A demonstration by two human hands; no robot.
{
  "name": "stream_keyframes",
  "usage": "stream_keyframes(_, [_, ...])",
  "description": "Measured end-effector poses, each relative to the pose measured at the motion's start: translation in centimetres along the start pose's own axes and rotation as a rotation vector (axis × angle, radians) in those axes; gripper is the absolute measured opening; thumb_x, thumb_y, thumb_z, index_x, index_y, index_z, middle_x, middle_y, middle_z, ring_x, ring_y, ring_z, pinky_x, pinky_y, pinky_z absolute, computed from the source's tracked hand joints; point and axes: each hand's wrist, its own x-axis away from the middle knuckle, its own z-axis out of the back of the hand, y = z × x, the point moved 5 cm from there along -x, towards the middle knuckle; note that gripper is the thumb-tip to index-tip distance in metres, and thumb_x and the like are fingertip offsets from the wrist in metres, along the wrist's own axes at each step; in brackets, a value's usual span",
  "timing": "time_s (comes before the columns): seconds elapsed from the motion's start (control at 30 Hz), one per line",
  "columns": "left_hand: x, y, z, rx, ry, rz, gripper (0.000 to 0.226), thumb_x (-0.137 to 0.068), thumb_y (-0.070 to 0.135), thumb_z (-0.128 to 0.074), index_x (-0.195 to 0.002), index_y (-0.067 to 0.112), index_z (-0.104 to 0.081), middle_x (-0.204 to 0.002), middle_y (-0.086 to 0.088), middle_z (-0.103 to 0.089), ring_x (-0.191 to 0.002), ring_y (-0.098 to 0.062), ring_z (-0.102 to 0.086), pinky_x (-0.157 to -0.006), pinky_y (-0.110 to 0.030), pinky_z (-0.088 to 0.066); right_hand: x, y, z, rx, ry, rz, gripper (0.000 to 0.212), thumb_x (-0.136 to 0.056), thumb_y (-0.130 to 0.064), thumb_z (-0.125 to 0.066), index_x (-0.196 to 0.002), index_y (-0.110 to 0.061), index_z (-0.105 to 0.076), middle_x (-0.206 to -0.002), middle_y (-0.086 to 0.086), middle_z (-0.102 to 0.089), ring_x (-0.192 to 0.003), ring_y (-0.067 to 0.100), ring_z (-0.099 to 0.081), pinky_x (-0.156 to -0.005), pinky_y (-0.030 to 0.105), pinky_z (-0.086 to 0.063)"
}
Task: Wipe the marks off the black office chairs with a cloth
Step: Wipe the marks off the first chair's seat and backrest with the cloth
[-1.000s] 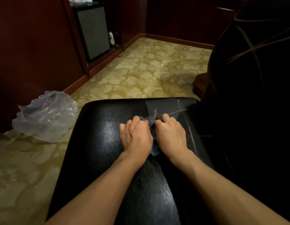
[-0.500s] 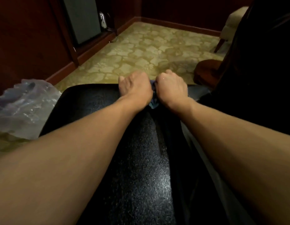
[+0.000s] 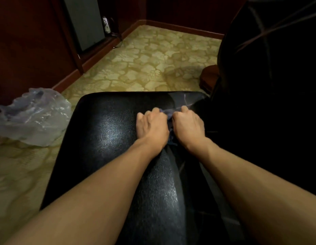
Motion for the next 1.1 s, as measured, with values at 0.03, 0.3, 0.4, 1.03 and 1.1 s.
stream_keyframes(0.03, [1.2,0.2,0.2,-0.007,-0.014,0.006,0.028,-0.101,0.026,-0.046,-0.117,0.023,-0.068,-0.117,-0.002,-0.060,-0.109,-0.026,-0.058,-0.091,-0.038,-0.035,1.3,-0.2,0.2,-0.001,-0.008,-0.003,0.028,-0.100,-0.018,-0.044,-0.119,-0.013,-0.064,-0.118,0.010,-0.053,-0.108,0.033,-0.057,-0.082,0.039,-0.047])
stream_keyframes(0.3, [13.2,1.5,2.1,0.011,-0.151,-0.060,0.028,-0.102,0.031,-0.042,-0.123,0.026,-0.060,-0.123,-0.002,-0.056,-0.112,-0.024,-0.052,-0.094,-0.036,-0.033,13.1,-1.1,2.4,0.001,-0.053,0.077,0.019,-0.095,-0.022,-0.054,-0.108,-0.013,-0.066,-0.110,0.007,-0.057,-0.099,0.028,-0.060,-0.074,0.037,-0.048])
stream_keyframes(0.4, [17.8,2.2,2.9,0.003,-0.176,-0.070,0.031,-0.104,0.029,-0.037,-0.125,0.024,-0.059,-0.123,-0.003,-0.056,-0.112,-0.024,-0.052,-0.095,-0.036,-0.033,18.0,-1.6,3.0,0.004,-0.056,0.070,0.007,-0.080,-0.018,-0.073,-0.083,-0.012,-0.070,-0.088,0.007,-0.061,-0.075,0.028,-0.064,-0.055,0.034,-0.049])
stream_keyframes(1.03, [30.7,5.7,3.6,0.020,-0.047,-0.197,0.016,-0.083,0.030,-0.073,-0.098,0.025,-0.072,-0.086,0.004,-0.062,-0.076,-0.017,-0.060,-0.073,-0.032,-0.045,31.6,-0.2,5.3,-0.021,0.099,0.023,0.034,-0.050,-0.022,-0.093,-0.075,-0.017,-0.070,-0.077,0.001,-0.060,-0.059,0.020,-0.060,-0.048,0.027,-0.046])
stream_keyframes(1.1, [29.9,6.4,3.0,0.036,0.013,-0.219,0.018,-0.070,0.029,-0.083,-0.084,0.025,-0.073,-0.075,0.005,-0.059,-0.065,-0.016,-0.057,-0.064,-0.031,-0.045,31.5,0.8,4.9,-0.021,0.118,-0.021,0.033,-0.055,-0.023,-0.091,-0.081,-0.018,-0.071,-0.082,0.001,-0.061,-0.063,0.020,-0.060,-0.050,0.028,-0.047])
